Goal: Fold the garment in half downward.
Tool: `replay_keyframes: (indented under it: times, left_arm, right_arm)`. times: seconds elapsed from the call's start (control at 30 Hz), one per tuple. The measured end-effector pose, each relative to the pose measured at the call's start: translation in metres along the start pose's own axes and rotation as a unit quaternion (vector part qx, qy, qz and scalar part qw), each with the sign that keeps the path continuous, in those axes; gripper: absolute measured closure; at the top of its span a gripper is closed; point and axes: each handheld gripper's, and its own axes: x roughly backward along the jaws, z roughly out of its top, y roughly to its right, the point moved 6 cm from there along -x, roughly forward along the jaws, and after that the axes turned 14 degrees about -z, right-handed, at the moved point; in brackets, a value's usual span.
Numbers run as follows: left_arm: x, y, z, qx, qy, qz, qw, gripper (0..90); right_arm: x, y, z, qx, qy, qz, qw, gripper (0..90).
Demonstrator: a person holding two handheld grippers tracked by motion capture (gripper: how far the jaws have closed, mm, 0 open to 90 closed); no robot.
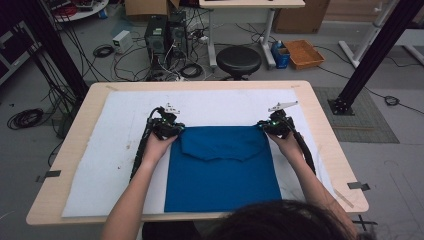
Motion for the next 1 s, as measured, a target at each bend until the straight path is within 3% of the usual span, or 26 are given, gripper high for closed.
replay_keyframes:
  times: [0.1, 0.13, 0.2, 0.27, 0.43, 0.5, 0.57, 0.7, 0.87, 1.0]
  left_arm:
    - [0.000, 0.000, 0.000, -0.002, -0.001, 0.002, 1.0000, 84.3]
    - [0.000, 0.000, 0.000, -0.003, -0.003, 0.009, 1.0000, 81.4]
    - [0.004, 0.000, 0.000, 0.004, -0.005, 0.023, 0.9997, 66.6]
    - [0.011, 0.004, 0.001, 0.001, 0.009, 0.022, 0.9997, 65.4]
    - [0.030, 0.023, -0.008, 0.006, 0.027, 0.021, 0.9994, 60.9]
    - [0.037, 0.032, -0.015, 0.009, 0.026, 0.018, 0.9995, 59.8]
    - [0.041, 0.042, -0.023, 0.017, 0.029, 0.013, 0.9993, 59.6]
    - [0.041, 0.058, -0.040, 0.043, 0.025, -0.006, 0.9987, 59.8]
    - [0.033, 0.066, -0.051, 0.075, 0.014, -0.025, 0.9968, 59.9]
    - [0.029, 0.065, -0.052, 0.096, 0.024, -0.030, 0.9946, 59.9]
  right_arm:
    - [-0.002, 0.000, -0.001, 0.003, 0.000, 0.002, 1.0000, 82.7]
    - [-0.002, 0.000, -0.001, 0.003, -0.004, 0.000, 1.0000, 80.1]
    - [0.000, 0.001, -0.002, 0.000, -0.003, -0.003, 1.0000, 76.5]
    - [0.006, 0.002, -0.001, -0.004, 0.010, -0.006, 0.9999, 72.2]
    - [0.029, 0.001, -0.006, -0.018, 0.037, -0.007, 0.9991, 68.4]
    - [0.039, -0.002, -0.011, -0.025, 0.032, -0.010, 0.9991, 66.4]
    - [0.050, -0.006, -0.017, -0.038, 0.042, -0.013, 0.9983, 66.4]
    - [0.061, -0.020, -0.036, -0.052, 0.024, 0.011, 0.9983, 66.4]
    - [0.058, -0.040, -0.051, -0.034, 0.006, 0.011, 0.9993, 64.5]
    - [0.052, -0.042, -0.053, -0.039, -0.004, 0.000, 0.9992, 63.1]
